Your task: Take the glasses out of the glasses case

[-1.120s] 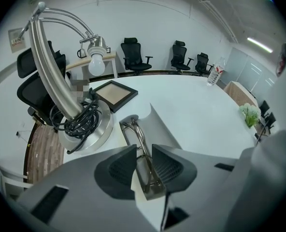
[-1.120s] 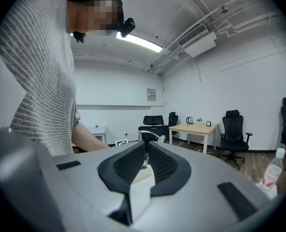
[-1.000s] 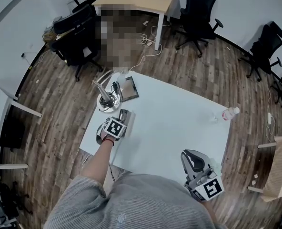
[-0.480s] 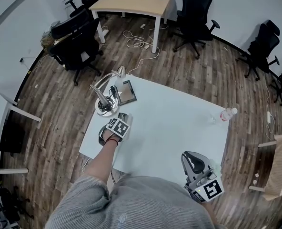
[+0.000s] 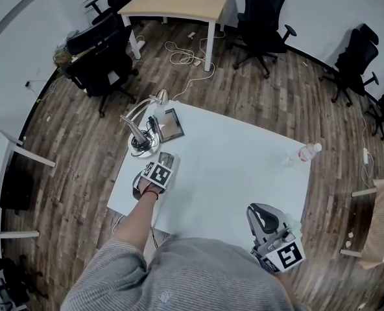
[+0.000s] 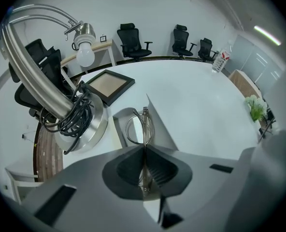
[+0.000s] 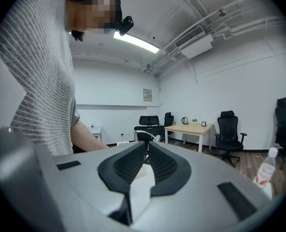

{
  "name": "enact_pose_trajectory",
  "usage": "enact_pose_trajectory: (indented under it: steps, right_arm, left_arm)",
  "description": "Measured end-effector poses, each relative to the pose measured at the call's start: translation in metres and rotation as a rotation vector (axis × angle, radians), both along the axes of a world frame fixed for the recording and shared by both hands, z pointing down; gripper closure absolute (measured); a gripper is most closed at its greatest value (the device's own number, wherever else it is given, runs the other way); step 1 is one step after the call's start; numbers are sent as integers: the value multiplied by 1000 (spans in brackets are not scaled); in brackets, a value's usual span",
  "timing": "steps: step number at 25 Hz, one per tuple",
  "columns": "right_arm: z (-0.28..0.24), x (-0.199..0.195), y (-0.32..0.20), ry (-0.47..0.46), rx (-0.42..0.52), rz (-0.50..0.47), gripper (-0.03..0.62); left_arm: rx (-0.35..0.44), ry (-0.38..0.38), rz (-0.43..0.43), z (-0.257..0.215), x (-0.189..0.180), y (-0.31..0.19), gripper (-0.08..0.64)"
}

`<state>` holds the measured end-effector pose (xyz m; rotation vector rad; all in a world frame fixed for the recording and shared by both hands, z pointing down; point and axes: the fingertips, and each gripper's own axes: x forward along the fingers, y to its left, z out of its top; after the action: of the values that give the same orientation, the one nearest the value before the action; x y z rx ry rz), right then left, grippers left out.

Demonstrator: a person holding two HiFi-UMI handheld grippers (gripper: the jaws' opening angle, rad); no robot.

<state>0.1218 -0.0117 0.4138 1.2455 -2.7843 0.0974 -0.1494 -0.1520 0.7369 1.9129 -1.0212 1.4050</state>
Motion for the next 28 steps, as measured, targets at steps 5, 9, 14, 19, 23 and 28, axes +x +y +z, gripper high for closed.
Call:
enact_pose_trajectory:
  steps: [5, 9, 14, 19, 23, 28]
  right_arm:
    - [2, -2, 0, -2, -1, -3, 574]
    - [1, -2, 0, -1, 2, -4, 574]
    - [1, -1, 1, 0, 3, -2, 574]
    - [-1, -3, 1, 4, 5, -6, 574]
    - [-1, -4, 2, 5, 6, -12, 574]
    - [1, -7, 2, 5, 9, -19, 574]
  left_arm:
    - [12, 20, -2, -3, -1, 2, 538]
    - [16, 27, -6, -4, 1, 3, 538]
    - [39, 45, -19, -11, 1, 1, 538]
    - [83, 66, -48, -24, -4, 1, 538]
    - [109, 95, -66, -30, -3, 4, 538]
    - [176, 134, -93, -41, -5, 5, 538]
